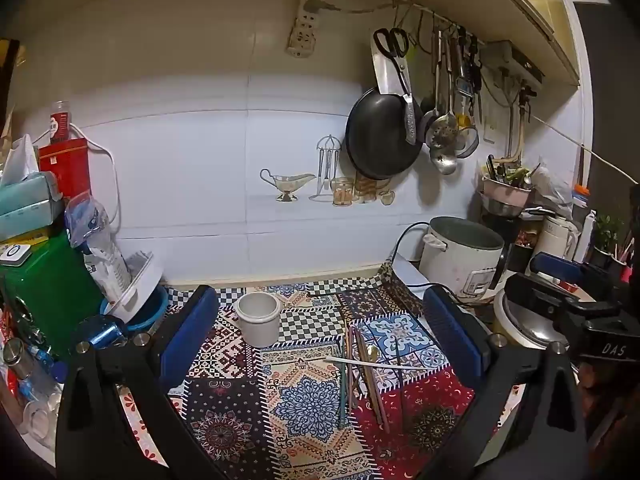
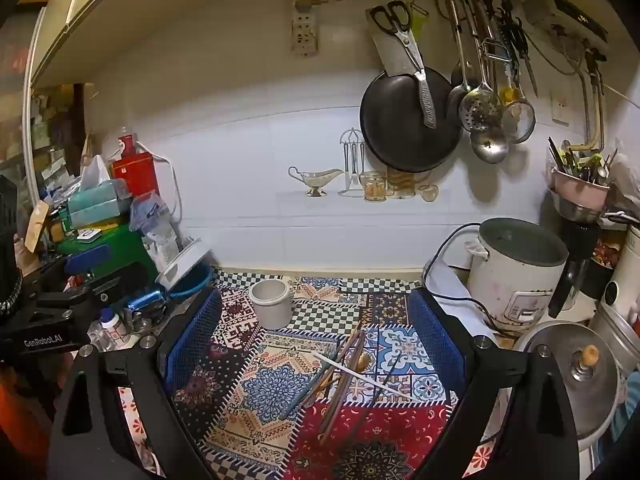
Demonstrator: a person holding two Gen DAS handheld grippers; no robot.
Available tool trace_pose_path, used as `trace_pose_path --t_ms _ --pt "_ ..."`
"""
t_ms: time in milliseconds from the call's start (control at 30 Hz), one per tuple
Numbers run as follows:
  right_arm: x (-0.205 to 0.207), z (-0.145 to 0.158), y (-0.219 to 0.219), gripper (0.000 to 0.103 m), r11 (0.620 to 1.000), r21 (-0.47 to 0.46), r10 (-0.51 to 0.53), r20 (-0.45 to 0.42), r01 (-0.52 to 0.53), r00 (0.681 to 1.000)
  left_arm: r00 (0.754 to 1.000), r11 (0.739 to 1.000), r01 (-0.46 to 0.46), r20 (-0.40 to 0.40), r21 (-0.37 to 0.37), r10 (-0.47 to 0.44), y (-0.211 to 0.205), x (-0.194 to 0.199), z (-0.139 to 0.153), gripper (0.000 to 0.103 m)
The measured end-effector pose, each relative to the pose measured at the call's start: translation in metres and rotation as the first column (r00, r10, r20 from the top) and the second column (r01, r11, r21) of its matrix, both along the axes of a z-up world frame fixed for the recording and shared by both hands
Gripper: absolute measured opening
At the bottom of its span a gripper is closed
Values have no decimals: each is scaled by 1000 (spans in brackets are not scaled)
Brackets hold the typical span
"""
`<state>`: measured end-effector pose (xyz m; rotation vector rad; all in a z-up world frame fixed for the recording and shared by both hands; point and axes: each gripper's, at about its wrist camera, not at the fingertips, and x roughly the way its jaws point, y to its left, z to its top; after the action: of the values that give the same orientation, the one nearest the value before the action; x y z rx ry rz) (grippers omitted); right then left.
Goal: Organize utensils
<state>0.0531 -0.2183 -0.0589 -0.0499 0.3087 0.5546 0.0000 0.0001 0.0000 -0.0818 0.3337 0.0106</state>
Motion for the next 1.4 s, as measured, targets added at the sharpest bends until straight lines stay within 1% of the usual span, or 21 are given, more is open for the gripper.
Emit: trace_pose_path --t_ms 133,167,333,433,1400 --pt "1 0 0 93 1000 1 -1 0 1 1000 1000 1000 7 1 -7 -7 1 0 -1 103" --pt "1 0 0 93 1000 0 -1 0 1 1000 1000 1000 3 0 -7 -3 8 0 -1 103" --pt "2 0 1 93 1000 1 -1 -2 1 1000 1000 1000 8 -12 0 -8 15 1 0 103" --pt "2 -1 1 93 1000 1 2 -3 -2 1000 1000 1000 0 -10 10 0 3 3 -3 103" --pt "6 0 -2 93 1000 6 -11 0 11 1000 1000 1000 13 -16 16 -13 -1 10 -6 103"
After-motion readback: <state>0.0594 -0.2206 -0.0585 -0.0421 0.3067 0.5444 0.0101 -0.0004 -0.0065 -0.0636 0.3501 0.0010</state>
